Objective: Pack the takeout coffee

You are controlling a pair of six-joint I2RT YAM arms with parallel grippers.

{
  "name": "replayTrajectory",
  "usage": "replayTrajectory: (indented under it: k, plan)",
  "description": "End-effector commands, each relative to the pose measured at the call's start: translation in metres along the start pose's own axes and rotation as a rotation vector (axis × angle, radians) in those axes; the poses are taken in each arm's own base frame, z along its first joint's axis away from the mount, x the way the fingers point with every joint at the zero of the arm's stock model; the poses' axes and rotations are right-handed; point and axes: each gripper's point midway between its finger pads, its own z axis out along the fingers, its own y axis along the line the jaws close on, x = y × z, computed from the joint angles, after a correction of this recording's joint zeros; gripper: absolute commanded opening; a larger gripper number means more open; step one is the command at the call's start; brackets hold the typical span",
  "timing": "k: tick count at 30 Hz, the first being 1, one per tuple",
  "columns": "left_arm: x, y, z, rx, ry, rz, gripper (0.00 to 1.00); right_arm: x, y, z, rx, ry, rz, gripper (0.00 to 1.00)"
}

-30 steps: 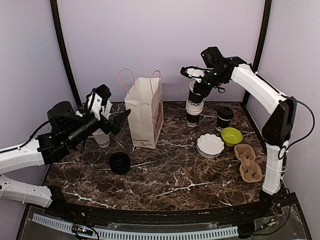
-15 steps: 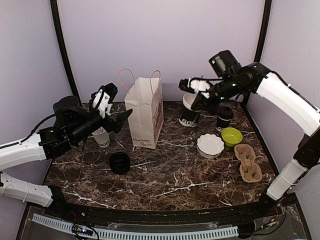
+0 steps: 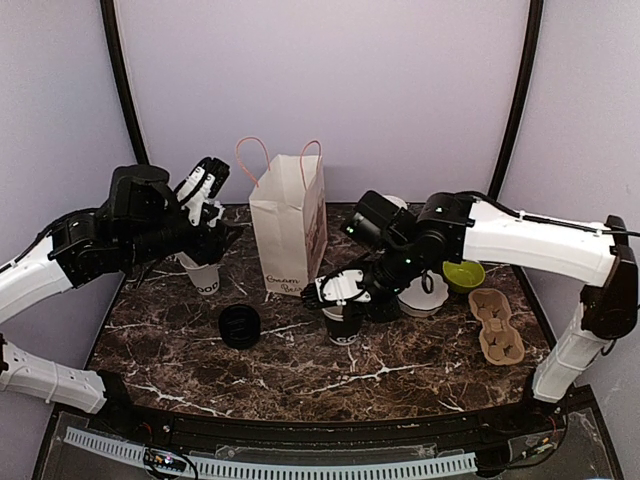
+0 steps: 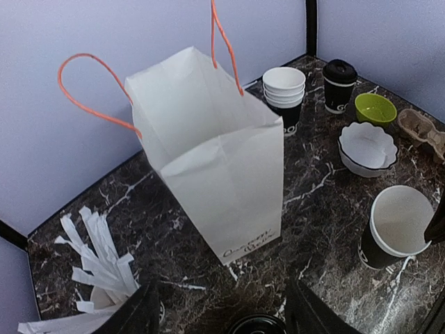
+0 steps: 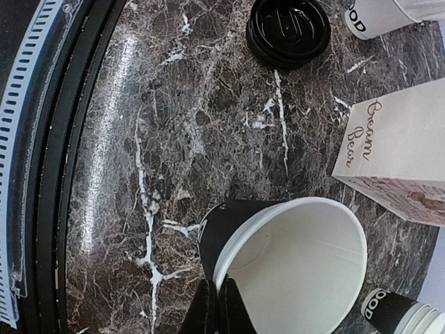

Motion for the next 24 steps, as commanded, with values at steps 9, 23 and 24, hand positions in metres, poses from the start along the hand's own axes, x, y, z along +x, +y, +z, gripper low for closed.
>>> replayTrajectory:
  k: [9, 23, 24]
  plan:
    - [0.111, -0.014, 0.004, 0.016, 0.432, -0.086, 0.52, 0.001, 0.007, 0.046, 0.037, 0.035, -0.034, 0.0]
    - [0.164, -0.064, 0.022, 0.182, 0.634, -0.012, 0.45, -0.012, 0.024, -0.014, -0.106, -0.064, -0.02, 0.41]
    - [0.168, -0.071, 0.021, 0.193, 0.651, 0.006, 0.44, -0.011, 0.019, -0.022, -0.105, -0.085, 0.001, 0.41]
